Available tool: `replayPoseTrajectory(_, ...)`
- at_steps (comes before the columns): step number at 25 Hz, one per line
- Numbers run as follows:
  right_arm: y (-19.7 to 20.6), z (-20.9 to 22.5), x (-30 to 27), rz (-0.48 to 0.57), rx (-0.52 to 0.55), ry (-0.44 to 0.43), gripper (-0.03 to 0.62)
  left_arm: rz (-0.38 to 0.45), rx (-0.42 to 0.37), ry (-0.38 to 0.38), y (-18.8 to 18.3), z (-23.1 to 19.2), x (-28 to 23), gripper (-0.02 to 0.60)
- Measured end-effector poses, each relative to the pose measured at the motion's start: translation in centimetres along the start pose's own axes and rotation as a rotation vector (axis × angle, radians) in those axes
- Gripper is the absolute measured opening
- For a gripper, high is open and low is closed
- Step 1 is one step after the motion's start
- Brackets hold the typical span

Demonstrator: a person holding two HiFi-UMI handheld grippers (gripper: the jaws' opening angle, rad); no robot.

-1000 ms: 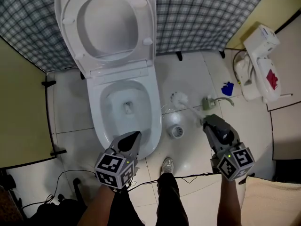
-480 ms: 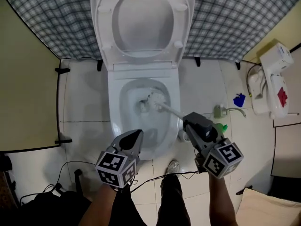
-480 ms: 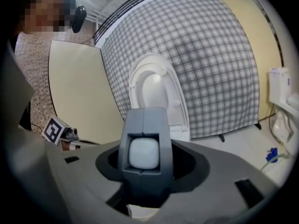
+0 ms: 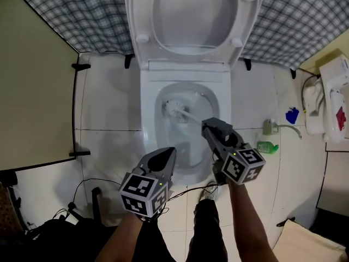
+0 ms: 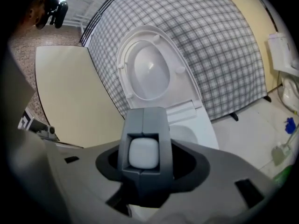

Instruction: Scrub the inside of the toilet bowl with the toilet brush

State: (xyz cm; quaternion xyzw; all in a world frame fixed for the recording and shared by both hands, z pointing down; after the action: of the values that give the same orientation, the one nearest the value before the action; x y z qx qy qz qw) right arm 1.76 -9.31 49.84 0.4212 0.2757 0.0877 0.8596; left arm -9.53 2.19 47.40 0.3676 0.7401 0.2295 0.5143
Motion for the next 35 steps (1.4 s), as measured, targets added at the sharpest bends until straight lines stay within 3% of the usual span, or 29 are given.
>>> replayPoseTrajectory(9, 1.5, -1.2, -3.5, -0.069, -0.023, -0.121, 0.209, -0.026, 0.010, -0.024, 1.0, -1.8, -0.2, 0.008)
replayPoseTrajectory(19, 7.0, -4.5, 4.3, -0.223, 0.011, -0.230, 0.208, -0.026, 0.046, -0.021, 1.6, -0.6, -0.3, 0.008)
replayPoseTrajectory(25, 7.3, -4.3, 4.5, -0.207, -0.017, -0.222, 0.209, -0.024, 0.045, -0.024, 1.2, -0.8, -0.6, 0.008)
replayPoseTrajectory(35, 1.8, -0.6, -3.9, -0.079, -0.038, -0.168, 0.209, -0.023, 0.050, -0.033, 0.8, -1.7, -1.0, 0.008)
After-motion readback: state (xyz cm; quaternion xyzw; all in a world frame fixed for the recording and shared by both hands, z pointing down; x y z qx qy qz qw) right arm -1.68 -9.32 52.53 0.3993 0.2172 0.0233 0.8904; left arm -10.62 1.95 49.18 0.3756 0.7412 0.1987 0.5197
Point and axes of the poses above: the fingertips, and each gripper's own axes: x backward along the fingers, z to its right, y out of its underside, the point moved 2 cm from there along x, backward along the fingers, and after that the axes turned 8 degrees about -y, right-handed, at the moved point
